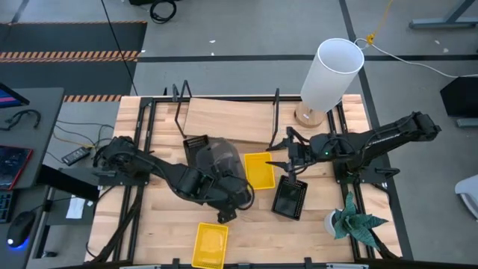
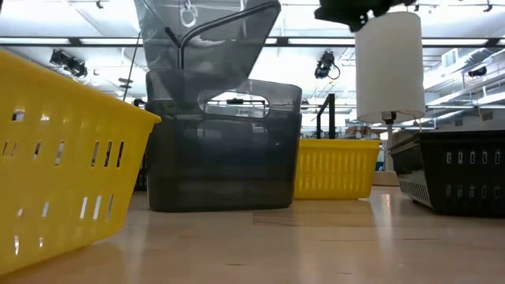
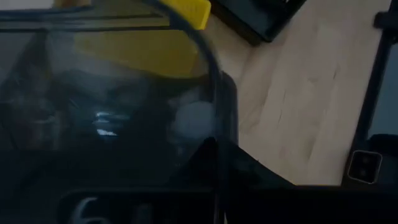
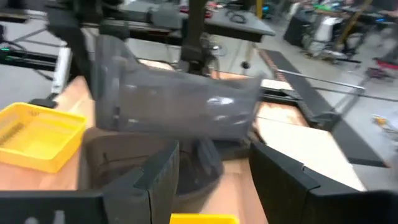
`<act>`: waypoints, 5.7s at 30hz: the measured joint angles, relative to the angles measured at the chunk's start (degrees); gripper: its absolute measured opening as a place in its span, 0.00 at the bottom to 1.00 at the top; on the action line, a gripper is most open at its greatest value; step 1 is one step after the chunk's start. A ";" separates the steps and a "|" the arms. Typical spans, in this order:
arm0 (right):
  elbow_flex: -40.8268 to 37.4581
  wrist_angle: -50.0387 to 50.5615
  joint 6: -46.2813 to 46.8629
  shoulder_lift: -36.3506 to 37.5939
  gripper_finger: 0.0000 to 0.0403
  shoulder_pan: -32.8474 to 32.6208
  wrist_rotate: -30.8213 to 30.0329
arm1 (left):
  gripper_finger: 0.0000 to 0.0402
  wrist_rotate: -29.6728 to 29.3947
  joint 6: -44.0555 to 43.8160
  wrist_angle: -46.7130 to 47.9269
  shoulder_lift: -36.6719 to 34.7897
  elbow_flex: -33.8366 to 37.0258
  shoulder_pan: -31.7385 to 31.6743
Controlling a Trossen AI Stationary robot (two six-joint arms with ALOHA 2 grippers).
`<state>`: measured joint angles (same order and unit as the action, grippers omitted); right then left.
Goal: Stack baskets on shelf by color
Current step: Stack the left gray bin on top of the right gray bin, then put the stacked gray bins on the shelf
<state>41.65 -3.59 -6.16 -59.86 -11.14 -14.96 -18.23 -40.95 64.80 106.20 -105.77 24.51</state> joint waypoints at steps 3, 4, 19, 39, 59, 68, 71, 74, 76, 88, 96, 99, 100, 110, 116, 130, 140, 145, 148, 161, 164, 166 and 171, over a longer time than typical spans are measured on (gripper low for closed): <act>-2.51 -2.20 0.03 2.53 0.49 -0.19 -2.26 | 0.02 1.32 -0.22 -1.36 0.55 0.23 -0.13; -3.46 -2.99 0.03 3.38 0.49 -0.19 -2.36 | 0.02 2.01 -0.39 -1.44 0.98 0.24 -0.15; -7.82 -7.25 0.14 8.53 0.49 -1.36 -1.87 | 0.02 7.92 -0.63 0.15 6.44 0.26 -1.27; -7.82 -7.65 0.03 8.33 0.49 -1.50 -1.85 | 0.43 12.54 0.16 5.53 8.78 0.24 -1.20; -7.82 -7.85 0.03 8.33 0.49 -1.50 -1.23 | 0.44 12.08 4.38 0.31 14.72 0.26 -0.86; -7.80 -7.75 0.02 8.33 0.49 -1.50 -0.37 | 0.31 12.84 7.04 -0.60 16.54 0.24 -1.18; -7.80 -7.83 0.03 8.27 0.49 -1.50 -0.35 | 0.26 13.47 7.69 -0.84 17.58 0.24 -1.23; -7.80 -7.81 0.03 8.24 0.49 -1.50 -0.37 | 0.19 13.59 8.87 -0.51 18.43 0.26 -1.23; -7.80 -7.57 0.02 8.24 0.49 -1.50 -0.35 | 0.12 13.61 9.12 -0.09 18.63 0.26 -1.22; -7.80 -7.54 0.03 8.24 0.49 -1.50 -0.35 | 0.04 13.35 9.84 1.84 18.64 0.26 -0.50; -7.80 -7.54 0.03 8.24 0.49 -1.50 -0.35 | 0.04 13.46 11.41 4.67 18.43 -0.31 -0.39; -7.80 -7.55 0.03 8.24 0.49 -1.50 -0.35 | 0.04 13.59 12.33 6.39 18.20 -2.83 -0.19; -7.80 -7.59 0.03 8.24 0.49 -1.50 -0.35 | 0.04 13.36 13.15 7.62 18.08 -3.87 -0.17; -7.80 -7.70 0.20 8.24 0.49 -1.50 -0.35 | 0.04 10.13 16.84 15.42 17.90 -14.42 -0.11; -7.80 -7.50 0.21 8.24 0.49 -1.50 -0.35 | 0.04 5.60 20.66 22.83 17.22 -17.34 -0.67; -7.80 -7.06 0.21 8.22 0.49 -1.50 -0.35 | 0.04 2.40 27.14 17.47 3.76 0.65 -9.86; -7.80 -7.03 0.24 8.22 0.49 -1.50 -0.35 | 0.04 3.01 38.14 6.27 -7.24 19.75 -21.36; -7.80 -7.06 0.62 8.04 0.49 -1.73 -0.37 | 0.04 2.30 44.04 3.13 -8.41 22.50 -28.23; -7.80 -7.08 0.42 7.38 0.49 -2.19 -0.35 | 0.05 2.36 48.33 2.69 -8.44 22.84 -31.82; -7.78 -8.55 0.00 6.41 0.49 -2.69 -0.39 | 0.06 3.78 61.13 -1.29 -7.21 22.84 -46.84; -7.78 -8.57 -0.01 6.41 0.49 -2.75 -0.37 | 0.05 6.95 61.79 -1.70 -6.66 22.84 -49.09; -7.78 -8.51 -0.01 6.41 0.49 -2.73 -0.39 | 0.05 8.76 61.83 -1.59 -6.20 22.84 -49.84; -7.78 -8.40 -0.04 6.41 0.49 -2.75 -0.37 | 0.10 10.00 61.77 0.86 -5.76 22.84 -50.55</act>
<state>33.87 -12.00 -6.20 -53.45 -13.89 -15.33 -8.23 20.82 65.65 100.44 -82.94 -26.04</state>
